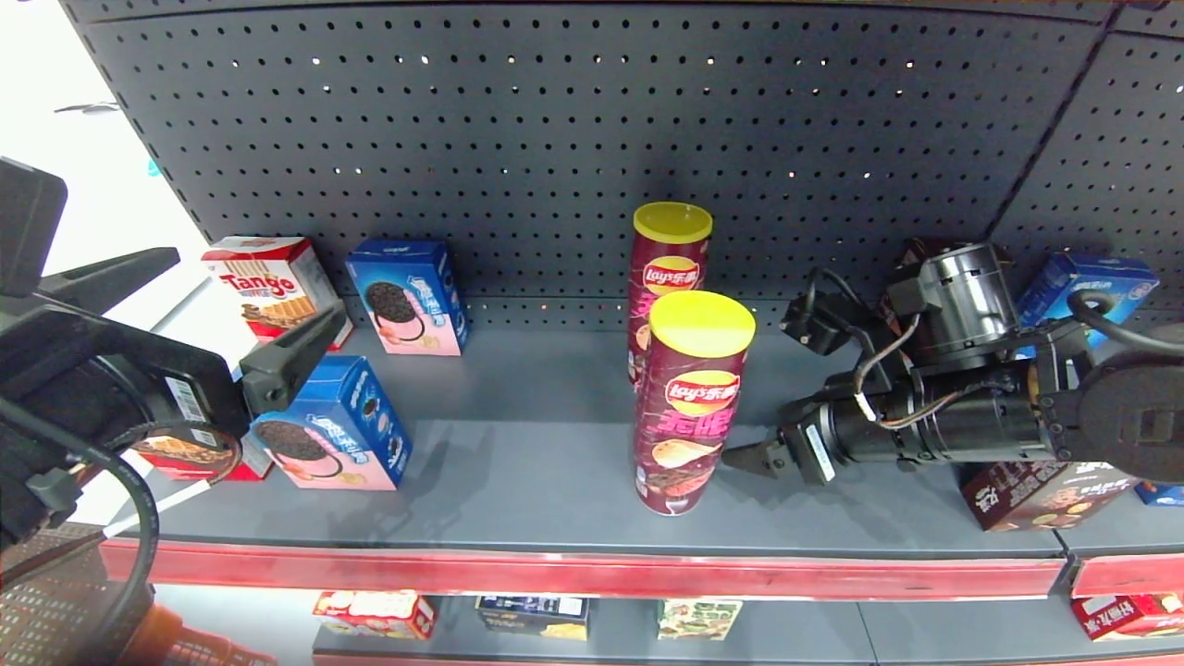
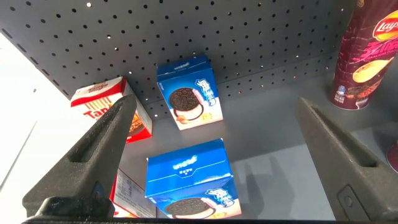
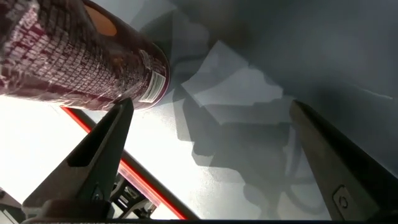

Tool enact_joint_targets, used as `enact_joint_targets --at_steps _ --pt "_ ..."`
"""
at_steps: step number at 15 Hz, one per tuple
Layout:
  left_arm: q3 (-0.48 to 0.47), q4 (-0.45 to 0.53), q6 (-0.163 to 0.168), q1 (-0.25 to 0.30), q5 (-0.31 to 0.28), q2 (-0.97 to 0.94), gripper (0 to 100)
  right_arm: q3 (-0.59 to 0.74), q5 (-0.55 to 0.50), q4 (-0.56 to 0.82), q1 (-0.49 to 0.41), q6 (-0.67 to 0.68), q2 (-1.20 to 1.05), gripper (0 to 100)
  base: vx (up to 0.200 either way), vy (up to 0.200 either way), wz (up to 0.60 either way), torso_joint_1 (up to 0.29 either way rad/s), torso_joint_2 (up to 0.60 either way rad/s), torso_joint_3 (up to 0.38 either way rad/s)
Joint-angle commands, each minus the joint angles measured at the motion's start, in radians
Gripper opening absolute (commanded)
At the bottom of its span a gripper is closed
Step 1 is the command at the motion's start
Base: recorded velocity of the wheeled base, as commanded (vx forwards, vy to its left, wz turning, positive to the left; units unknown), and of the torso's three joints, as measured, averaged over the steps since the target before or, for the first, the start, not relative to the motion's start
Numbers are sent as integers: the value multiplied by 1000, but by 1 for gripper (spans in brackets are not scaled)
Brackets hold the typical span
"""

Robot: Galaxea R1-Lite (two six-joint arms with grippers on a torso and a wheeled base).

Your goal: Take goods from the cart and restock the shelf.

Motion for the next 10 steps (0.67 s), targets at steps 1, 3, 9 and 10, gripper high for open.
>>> enact_joint_targets --at_steps 1,3,9,10 --pt "1 -1 0 0 1 1 100 -1 1 1 1 -1 4 100 0 0 0 0 0 0" --pt "1 -1 0 0 1 1 100 -1 1 1 11 -1 4 100 0 0 0 0 0 0" --pt "2 -1 0 0 1 1 100 -1 1 -15 17 -1 15 100 0 0 0 0 0 0" --pt "2 -1 0 0 1 1 100 -1 1 -15 15 -1 15 100 0 0 0 0 0 0"
